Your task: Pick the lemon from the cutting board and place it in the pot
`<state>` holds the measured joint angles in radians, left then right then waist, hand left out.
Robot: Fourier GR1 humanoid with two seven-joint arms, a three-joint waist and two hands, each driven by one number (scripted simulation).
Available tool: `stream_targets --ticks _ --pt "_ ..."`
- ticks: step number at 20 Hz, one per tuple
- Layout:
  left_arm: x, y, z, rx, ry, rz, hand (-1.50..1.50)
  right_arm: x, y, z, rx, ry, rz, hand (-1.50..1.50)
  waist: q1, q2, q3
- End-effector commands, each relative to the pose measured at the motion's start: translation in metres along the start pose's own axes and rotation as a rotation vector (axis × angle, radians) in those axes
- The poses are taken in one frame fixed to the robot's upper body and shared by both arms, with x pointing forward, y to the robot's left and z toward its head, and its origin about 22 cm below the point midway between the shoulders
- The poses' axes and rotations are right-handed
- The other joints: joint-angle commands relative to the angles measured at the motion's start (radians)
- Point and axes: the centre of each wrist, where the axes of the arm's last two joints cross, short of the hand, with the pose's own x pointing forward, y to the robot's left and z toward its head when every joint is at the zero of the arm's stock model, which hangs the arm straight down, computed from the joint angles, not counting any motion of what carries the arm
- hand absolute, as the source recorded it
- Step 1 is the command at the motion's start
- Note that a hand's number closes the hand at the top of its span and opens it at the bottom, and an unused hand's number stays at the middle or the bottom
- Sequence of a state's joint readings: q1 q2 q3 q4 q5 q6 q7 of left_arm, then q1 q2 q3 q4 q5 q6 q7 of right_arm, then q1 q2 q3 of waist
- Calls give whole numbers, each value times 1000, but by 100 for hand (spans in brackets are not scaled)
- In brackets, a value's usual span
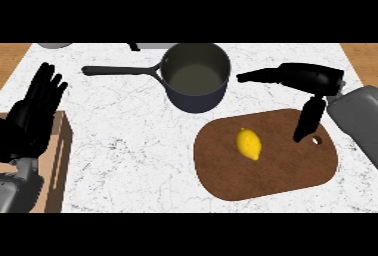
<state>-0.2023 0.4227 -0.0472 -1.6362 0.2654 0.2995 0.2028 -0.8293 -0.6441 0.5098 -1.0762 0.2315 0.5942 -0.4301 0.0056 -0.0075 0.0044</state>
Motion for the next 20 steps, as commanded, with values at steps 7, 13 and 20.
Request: stream_targets --ticks 7,13,20 --pt "-10 -2 9 13 16 16 0 47 30 -11 172 101 64 -150 -13 3 -5" --pt "-1 8 -2 -9 14 7 0 36 70 -31 183 141 61 -150 -4 7 -4" --pt "-1 -14 6 -5 -2 7 0 37 67 -53 174 251 153 -150 3 8 -4"
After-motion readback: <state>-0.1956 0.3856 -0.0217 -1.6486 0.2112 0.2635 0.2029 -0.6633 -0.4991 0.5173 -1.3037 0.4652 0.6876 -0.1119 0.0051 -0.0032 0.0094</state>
